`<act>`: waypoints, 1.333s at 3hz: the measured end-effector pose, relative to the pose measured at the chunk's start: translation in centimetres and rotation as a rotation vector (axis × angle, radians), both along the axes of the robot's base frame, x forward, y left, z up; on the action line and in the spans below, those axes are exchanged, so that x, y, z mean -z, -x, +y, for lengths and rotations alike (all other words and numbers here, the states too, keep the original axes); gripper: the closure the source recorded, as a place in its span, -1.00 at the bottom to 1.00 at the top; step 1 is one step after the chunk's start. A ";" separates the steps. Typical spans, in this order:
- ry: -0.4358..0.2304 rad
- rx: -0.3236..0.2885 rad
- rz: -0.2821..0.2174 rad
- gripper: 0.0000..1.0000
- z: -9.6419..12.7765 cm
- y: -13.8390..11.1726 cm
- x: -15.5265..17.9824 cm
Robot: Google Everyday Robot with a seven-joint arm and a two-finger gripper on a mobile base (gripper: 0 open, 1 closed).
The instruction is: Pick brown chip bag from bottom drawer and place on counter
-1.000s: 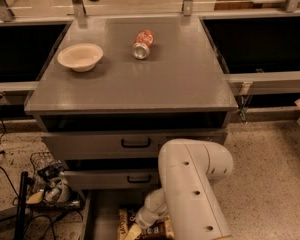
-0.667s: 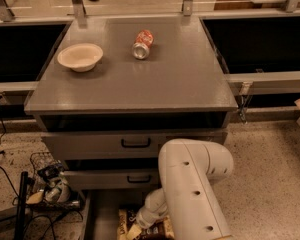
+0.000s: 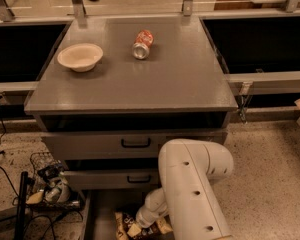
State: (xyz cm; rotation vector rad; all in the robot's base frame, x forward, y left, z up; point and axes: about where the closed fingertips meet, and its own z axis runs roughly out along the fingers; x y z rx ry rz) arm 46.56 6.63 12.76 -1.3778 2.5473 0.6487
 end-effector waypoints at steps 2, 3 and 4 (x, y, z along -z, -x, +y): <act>0.000 0.000 0.000 1.00 0.0 0.0 0.0; 0.000 0.000 0.000 1.00 0.0 0.0 0.0; 0.000 0.000 0.000 1.00 0.0 0.0 -0.6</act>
Offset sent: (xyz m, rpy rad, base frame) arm 0.0000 0.0000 0.0000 0.0000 0.0000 0.0000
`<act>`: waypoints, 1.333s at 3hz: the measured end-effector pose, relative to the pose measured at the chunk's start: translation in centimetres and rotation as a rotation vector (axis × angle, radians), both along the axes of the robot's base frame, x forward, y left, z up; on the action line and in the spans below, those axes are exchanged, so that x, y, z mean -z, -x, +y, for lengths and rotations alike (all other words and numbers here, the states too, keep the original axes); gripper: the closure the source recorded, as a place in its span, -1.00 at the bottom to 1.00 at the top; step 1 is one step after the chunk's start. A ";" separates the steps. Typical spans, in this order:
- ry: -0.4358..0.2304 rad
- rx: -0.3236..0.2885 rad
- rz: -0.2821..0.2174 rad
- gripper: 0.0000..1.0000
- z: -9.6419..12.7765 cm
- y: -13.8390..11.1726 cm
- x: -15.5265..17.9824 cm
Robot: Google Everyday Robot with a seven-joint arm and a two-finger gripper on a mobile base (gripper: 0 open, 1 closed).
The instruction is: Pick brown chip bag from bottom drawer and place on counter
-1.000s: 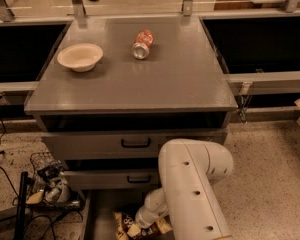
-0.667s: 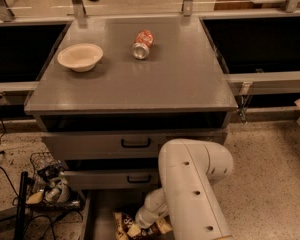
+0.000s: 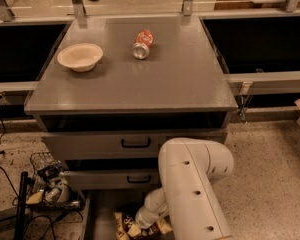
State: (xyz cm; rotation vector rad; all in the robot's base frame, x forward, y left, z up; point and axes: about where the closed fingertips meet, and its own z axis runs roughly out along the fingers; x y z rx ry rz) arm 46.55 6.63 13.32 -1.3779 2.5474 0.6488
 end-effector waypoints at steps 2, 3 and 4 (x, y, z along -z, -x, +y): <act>-0.091 -0.027 -0.025 1.00 -3.0 -0.3 -5.8; -0.107 -0.022 -0.047 1.00 -4.9 -0.1 -8.2; -0.097 0.030 -0.120 1.00 -9.2 -0.3 -12.4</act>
Offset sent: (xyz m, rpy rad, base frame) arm 0.0040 -0.0513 0.0845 0.1298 -0.0306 0.0306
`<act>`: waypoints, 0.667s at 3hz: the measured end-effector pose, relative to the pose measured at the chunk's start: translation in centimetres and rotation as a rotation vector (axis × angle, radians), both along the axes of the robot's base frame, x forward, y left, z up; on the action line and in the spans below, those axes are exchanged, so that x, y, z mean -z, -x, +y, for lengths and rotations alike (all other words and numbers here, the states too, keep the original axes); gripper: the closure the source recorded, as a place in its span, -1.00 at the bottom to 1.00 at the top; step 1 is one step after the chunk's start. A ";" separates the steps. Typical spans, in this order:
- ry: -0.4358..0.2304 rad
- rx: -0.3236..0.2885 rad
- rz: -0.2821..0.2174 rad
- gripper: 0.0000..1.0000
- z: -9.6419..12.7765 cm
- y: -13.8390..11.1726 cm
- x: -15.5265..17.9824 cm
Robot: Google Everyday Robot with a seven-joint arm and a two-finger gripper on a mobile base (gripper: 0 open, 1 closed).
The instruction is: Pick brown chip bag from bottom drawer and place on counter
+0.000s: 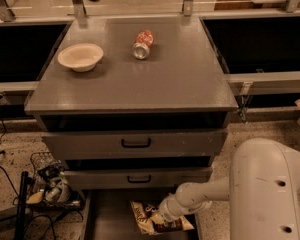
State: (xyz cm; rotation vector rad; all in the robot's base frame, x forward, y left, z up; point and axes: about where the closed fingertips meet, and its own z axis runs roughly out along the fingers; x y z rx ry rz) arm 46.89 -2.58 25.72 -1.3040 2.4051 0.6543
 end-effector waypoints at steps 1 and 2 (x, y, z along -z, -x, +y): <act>0.000 0.000 0.000 1.00 0.0 0.0 0.0; 0.013 0.005 0.003 1.00 -0.3 0.1 -0.7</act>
Offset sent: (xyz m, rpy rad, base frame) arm 0.0003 -0.0106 0.0173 -0.0317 0.0021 -0.0152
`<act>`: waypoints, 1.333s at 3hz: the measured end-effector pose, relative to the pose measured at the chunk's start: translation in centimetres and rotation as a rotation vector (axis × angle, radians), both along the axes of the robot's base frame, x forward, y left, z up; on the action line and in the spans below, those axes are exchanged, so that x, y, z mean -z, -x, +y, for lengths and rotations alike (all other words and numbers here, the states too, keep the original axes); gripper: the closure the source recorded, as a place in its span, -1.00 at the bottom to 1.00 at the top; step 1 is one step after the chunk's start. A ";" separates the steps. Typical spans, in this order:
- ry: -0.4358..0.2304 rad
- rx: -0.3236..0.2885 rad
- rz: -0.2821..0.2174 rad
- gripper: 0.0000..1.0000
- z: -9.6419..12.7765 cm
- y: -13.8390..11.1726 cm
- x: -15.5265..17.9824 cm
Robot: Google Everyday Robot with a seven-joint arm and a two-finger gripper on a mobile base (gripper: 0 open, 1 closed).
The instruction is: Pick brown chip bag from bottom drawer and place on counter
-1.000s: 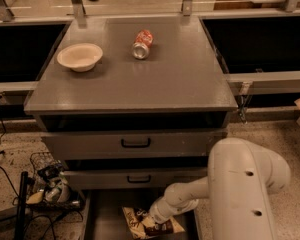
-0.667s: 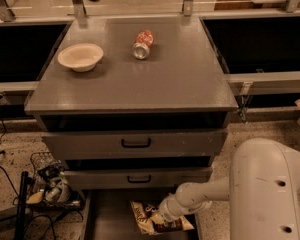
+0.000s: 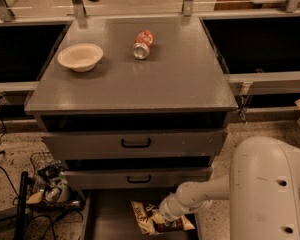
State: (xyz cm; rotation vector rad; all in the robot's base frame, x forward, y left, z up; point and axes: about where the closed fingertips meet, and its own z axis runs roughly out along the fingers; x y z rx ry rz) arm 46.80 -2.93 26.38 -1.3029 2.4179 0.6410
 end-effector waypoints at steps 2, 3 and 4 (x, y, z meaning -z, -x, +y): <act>0.096 0.069 -0.068 1.00 -2.7 2.4 -9.9; 0.148 0.059 -0.167 1.00 -4.6 6.4 -16.5; 0.143 0.062 -0.157 1.00 -4.6 6.2 -16.2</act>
Offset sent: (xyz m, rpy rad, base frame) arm -0.0516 -0.0463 0.1587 -0.1626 -0.1043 -0.0761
